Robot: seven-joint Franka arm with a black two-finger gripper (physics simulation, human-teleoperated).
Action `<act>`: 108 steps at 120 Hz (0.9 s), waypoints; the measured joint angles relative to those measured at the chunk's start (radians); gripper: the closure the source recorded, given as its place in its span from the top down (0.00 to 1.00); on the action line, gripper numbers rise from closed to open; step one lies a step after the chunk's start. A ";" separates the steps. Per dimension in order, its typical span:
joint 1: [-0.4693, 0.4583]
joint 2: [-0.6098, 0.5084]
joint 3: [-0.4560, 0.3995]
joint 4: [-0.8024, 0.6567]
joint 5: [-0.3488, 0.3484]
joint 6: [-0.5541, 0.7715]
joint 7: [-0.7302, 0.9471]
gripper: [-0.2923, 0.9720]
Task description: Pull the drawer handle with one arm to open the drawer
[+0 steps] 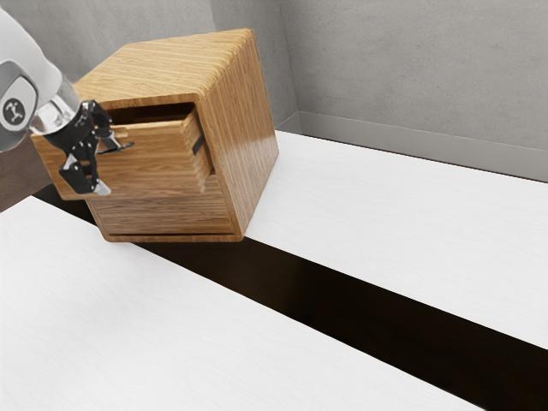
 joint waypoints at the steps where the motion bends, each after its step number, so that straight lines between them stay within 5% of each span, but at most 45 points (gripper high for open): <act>1: 0.000 -0.002 0.000 -0.002 0.001 0.000 -0.001 0.77; 86: 0.198 -0.379 -0.194 -0.367 0.023 0.069 -0.059 0.77; 108: 0.224 -0.326 -0.449 -0.048 0.000 -0.125 -0.067 0.77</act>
